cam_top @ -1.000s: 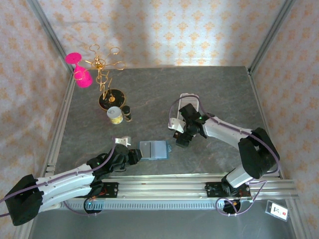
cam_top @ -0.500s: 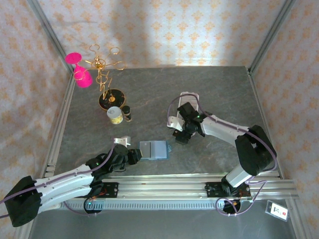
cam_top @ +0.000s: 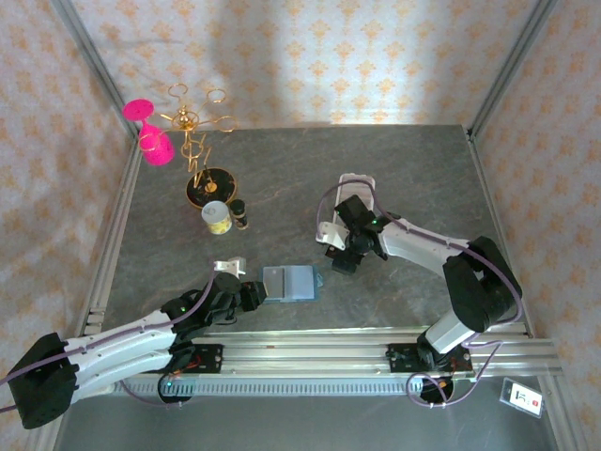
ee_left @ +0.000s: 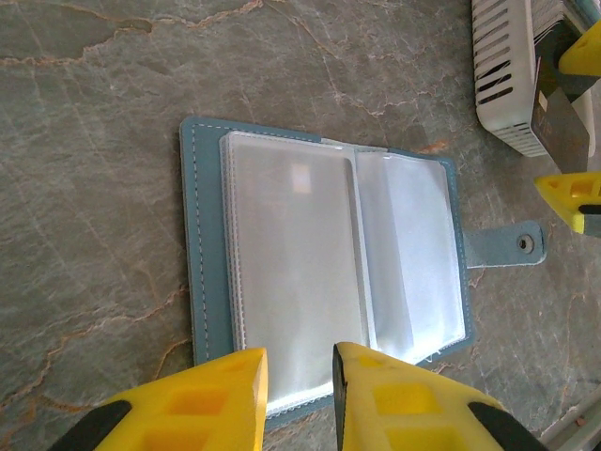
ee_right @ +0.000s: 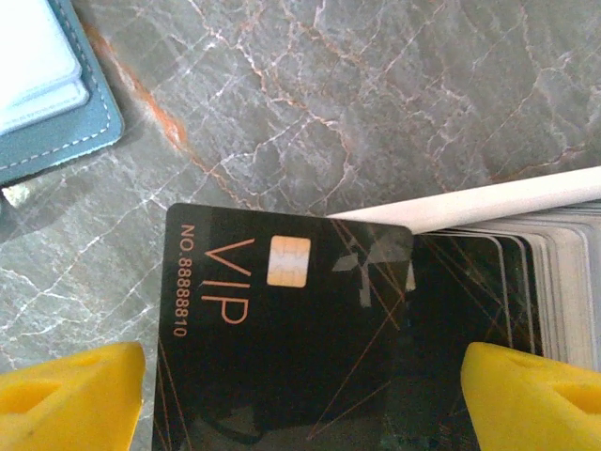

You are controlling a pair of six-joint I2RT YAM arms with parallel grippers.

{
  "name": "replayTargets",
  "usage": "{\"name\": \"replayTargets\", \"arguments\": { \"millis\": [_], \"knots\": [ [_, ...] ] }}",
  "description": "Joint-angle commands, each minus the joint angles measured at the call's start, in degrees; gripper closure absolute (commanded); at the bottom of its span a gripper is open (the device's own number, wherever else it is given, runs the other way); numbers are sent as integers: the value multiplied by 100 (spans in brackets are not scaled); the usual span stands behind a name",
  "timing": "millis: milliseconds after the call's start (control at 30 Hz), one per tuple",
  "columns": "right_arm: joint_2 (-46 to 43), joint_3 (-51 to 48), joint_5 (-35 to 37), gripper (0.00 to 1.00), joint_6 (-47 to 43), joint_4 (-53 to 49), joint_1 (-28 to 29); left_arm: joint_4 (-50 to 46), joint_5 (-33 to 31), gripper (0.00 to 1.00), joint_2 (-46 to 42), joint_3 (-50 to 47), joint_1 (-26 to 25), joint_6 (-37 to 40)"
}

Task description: Put the credit cards into the card holder

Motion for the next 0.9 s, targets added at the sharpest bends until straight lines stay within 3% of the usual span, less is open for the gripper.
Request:
{"name": "replayTargets", "arguments": {
  "millis": [0,267,600,867],
  "knots": [
    [-210,-72,96,12,-17,-185,-28,-114,-93,74,-70,126,55,-32],
    [-186,-155,310,11,10,-98,-29,-83,-82,74,-65,136,55,-24],
    [-71,-107,84,22,-58,-232,-21,-170,-92,75,-92,207,51,-30],
    [-52,-142,-5,21,-140,-302,33,-170,-116,75,-118,188,55,-41]
  ]
}}
